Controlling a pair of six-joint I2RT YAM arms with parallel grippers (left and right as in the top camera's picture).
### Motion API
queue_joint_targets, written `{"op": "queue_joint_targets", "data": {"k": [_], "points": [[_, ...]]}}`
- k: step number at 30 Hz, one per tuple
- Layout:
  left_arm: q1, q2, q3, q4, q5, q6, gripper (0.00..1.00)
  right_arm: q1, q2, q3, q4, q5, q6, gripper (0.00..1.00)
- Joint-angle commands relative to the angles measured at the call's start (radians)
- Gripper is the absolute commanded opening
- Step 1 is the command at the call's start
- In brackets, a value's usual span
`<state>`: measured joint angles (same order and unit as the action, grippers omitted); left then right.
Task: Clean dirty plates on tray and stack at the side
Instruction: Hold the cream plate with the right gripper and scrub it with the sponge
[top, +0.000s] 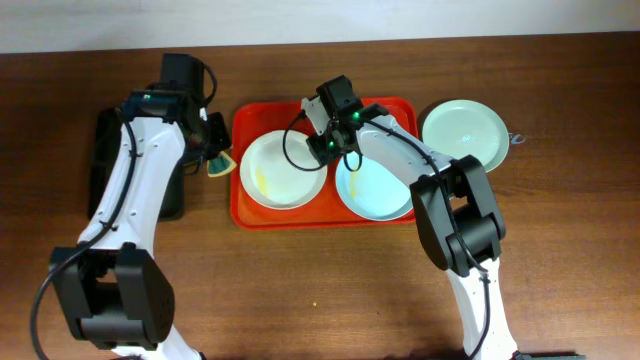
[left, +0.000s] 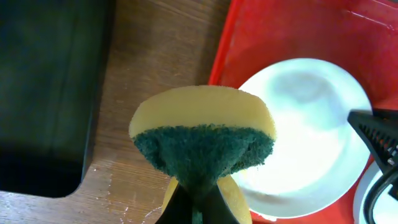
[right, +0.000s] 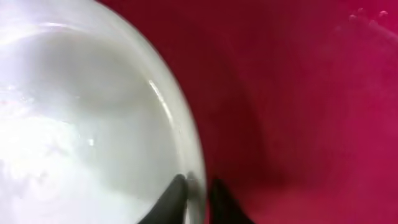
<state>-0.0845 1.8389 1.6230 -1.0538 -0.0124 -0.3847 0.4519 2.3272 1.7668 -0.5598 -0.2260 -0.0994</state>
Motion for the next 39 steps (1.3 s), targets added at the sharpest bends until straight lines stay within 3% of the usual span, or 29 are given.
{"op": "queue_joint_targets", "data": {"k": [1, 8, 20, 21, 25, 27, 29, 32, 33, 36, 39], "points": [[-0.034, 0.013, -0.003, 0.003, 0.01, 0.019, 0.0, 0.001, 0.04, -0.005, -0.014, 0.01, 0.14, 0.04], [-0.136, 0.145, -0.003, 0.089, 0.021, -0.027, 0.0, 0.005, 0.031, 0.002, -0.191, 0.006, 0.618, 0.04], [-0.179, 0.349, -0.003, 0.278, 0.192, -0.04, 0.0, 0.006, 0.032, 0.002, -0.192, -0.005, 0.605, 0.04], [-0.179, 0.362, -0.003, 0.276, 0.153, 0.019, 0.0, 0.006, 0.032, 0.001, -0.193, -0.005, 0.605, 0.04], [-0.152, 0.36, 0.013, 0.135, -0.348, 0.042, 0.0, 0.006, 0.032, 0.0, -0.2, 0.003, 0.601, 0.04], [-0.135, 0.36, 0.06, 0.084, -0.38, 0.041, 0.0, 0.006, 0.032, 0.0, -0.2, 0.003, 0.601, 0.04], [-0.129, 0.36, 0.166, 0.023, -0.294, 0.042, 0.0, 0.006, 0.035, 0.0, -0.2, 0.003, 0.601, 0.04], [-0.129, 0.361, 0.226, 0.091, 0.21, 0.041, 0.0, 0.007, 0.036, 0.0, -0.197, 0.002, 0.602, 0.04], [-0.131, 0.368, 0.225, 0.134, 0.291, 0.026, 0.0, 0.007, 0.036, 0.0, -0.191, 0.002, 0.602, 0.04], [-0.162, 0.41, 0.223, 0.164, 0.278, -0.004, 0.0, 0.007, 0.036, 0.0, -0.192, 0.003, 0.602, 0.04], [-0.163, 0.497, 0.223, 0.153, 0.114, -0.004, 0.0, 0.007, 0.036, -0.001, -0.192, 0.003, 0.602, 0.04]]}}
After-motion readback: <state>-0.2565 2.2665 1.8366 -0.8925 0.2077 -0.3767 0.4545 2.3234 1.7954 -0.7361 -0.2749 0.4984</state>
